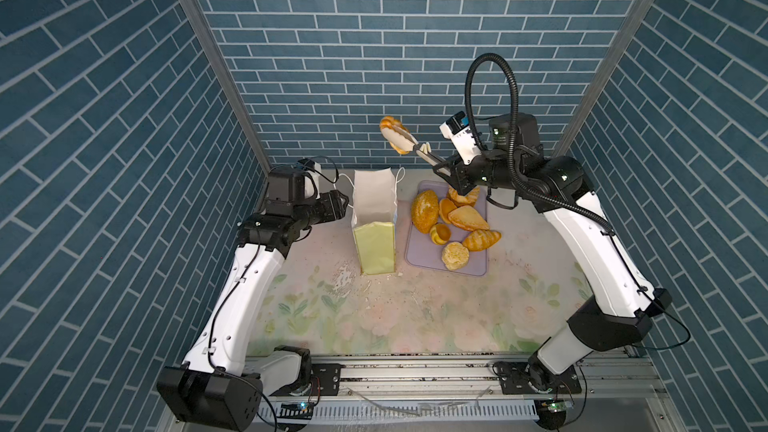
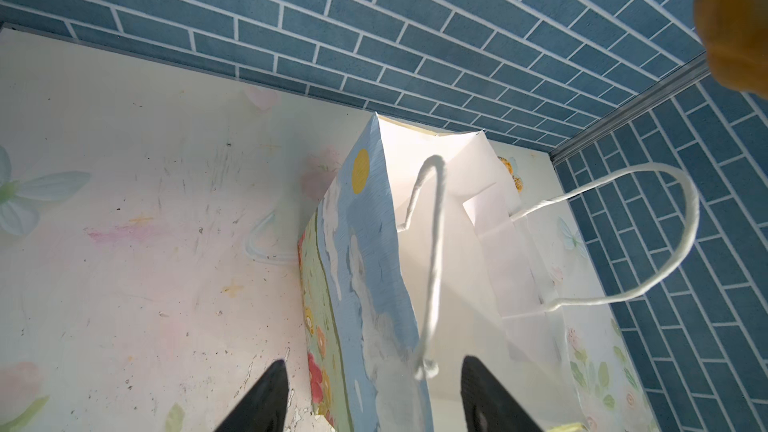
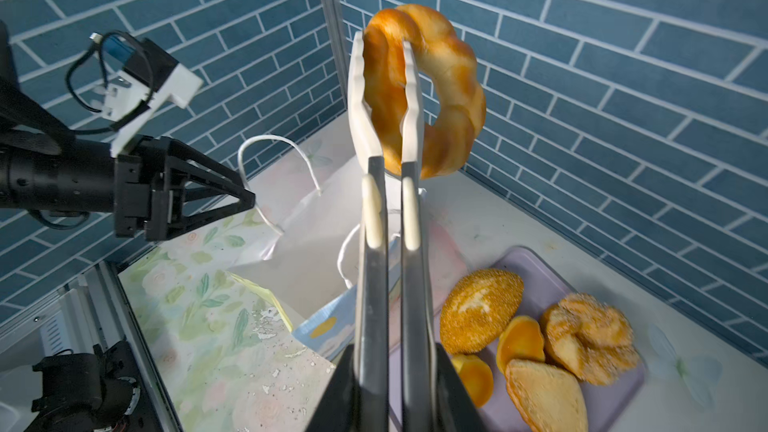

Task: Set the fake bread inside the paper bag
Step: 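Lift the ring donut with the tongs and carry it over the paper bag, then open the tongs with the right gripper to drop the donut into the bag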

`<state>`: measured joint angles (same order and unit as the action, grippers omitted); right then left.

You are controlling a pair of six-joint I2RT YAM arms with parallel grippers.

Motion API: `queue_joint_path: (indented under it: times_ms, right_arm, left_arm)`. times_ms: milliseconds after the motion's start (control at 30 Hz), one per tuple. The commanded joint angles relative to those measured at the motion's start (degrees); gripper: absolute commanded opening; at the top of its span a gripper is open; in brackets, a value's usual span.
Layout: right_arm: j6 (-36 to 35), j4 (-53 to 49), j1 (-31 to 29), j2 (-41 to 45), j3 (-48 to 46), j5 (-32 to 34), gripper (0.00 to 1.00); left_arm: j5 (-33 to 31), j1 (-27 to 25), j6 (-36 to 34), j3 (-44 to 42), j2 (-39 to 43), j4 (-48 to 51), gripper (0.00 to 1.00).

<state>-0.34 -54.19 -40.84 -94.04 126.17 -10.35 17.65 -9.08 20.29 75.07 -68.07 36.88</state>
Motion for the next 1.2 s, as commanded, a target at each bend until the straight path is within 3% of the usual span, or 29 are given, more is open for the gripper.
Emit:
queue_joint_path:
  times_ms: [0,167,333,667,1167]
  right_arm:
    - [-1.29,3.47,-1.75,-1.23,3.7,-5.05,0.11]
    - [0.67,3.79,-4.49,-3.16,2.59,-6.96,0.11]
    - [2.55,6.82,-5.13,-1.39,-5.1,-5.23,0.11]
    - [5.44,10.92,-5.12,2.18,-16.63,-2.95,0.12]
    - [2.85,6.43,-5.7,0.56,-11.87,-0.66,0.37]
  left_arm:
    - [0.56,-0.32,-0.91,1.7,-0.18,-0.5,0.68]
    - [-1.26,-0.3,-3.01,6.23,-1.97,2.99,0.68]
    - [-3.15,-0.26,-5.12,9.46,-2.72,5.29,0.68]
    - [-2.18,-0.23,-4.82,7.64,-2.16,4.51,0.68]
    - [-1.38,-0.23,-4.06,6.05,-1.4,2.62,0.68]
